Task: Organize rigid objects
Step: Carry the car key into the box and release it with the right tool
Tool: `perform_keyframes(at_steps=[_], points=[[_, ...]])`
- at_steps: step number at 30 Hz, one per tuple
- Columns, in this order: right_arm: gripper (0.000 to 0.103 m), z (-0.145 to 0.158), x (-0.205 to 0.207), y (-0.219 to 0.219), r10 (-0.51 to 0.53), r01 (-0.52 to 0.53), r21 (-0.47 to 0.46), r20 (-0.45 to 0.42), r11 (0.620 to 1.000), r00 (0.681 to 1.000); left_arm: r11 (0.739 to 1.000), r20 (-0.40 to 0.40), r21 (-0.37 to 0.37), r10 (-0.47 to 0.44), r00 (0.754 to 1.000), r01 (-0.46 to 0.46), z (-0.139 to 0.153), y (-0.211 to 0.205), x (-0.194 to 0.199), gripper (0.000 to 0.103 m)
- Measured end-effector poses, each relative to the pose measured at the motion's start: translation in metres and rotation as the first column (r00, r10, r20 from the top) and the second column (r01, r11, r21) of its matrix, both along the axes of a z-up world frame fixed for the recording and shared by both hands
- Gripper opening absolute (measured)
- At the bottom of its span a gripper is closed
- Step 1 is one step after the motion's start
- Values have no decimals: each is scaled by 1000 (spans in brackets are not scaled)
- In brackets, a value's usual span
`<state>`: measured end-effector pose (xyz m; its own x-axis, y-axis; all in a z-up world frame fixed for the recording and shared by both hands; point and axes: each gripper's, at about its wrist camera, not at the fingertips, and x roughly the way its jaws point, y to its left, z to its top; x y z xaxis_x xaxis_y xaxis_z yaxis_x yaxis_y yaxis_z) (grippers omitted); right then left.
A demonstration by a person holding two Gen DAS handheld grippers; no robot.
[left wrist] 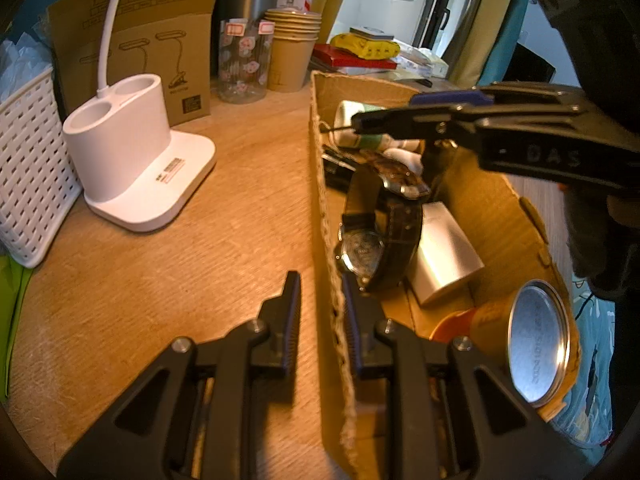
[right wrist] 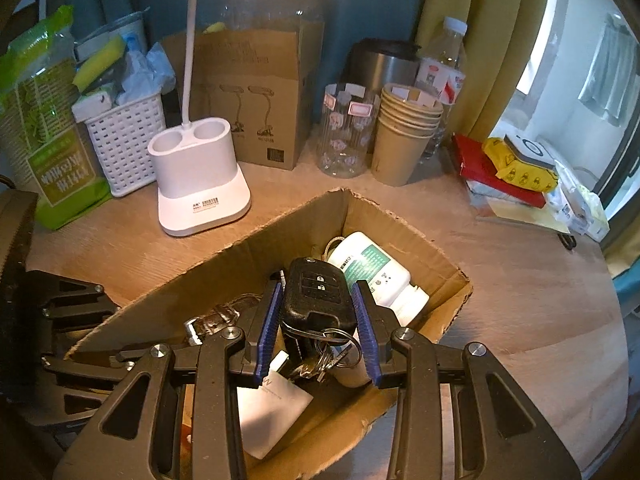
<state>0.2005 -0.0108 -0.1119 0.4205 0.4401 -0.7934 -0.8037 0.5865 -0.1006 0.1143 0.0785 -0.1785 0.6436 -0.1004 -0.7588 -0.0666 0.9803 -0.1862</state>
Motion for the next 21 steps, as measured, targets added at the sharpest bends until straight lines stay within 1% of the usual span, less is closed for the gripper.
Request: perform_keyframes(at_steps=[5,14,19,21], points=[[38,-11,7,1,1,-1,-15,-15,1000,1000,1000,0,0,0,1000,0,0,0,0,22],[38,-17,9,-2,1,-2,-23,-32,1000,999,1000,0,-1,0,1000,0,0,1,0,22],[39,-20,8,-3,-3,2,-32,-31,999,1000,1000,0,0,-1,1000,1,-1,0,1,22],[40,-23,10,-1,-10,8,-52,-23,999,1000,1000,0,0,-1,1000,1,-1,0,1,22]])
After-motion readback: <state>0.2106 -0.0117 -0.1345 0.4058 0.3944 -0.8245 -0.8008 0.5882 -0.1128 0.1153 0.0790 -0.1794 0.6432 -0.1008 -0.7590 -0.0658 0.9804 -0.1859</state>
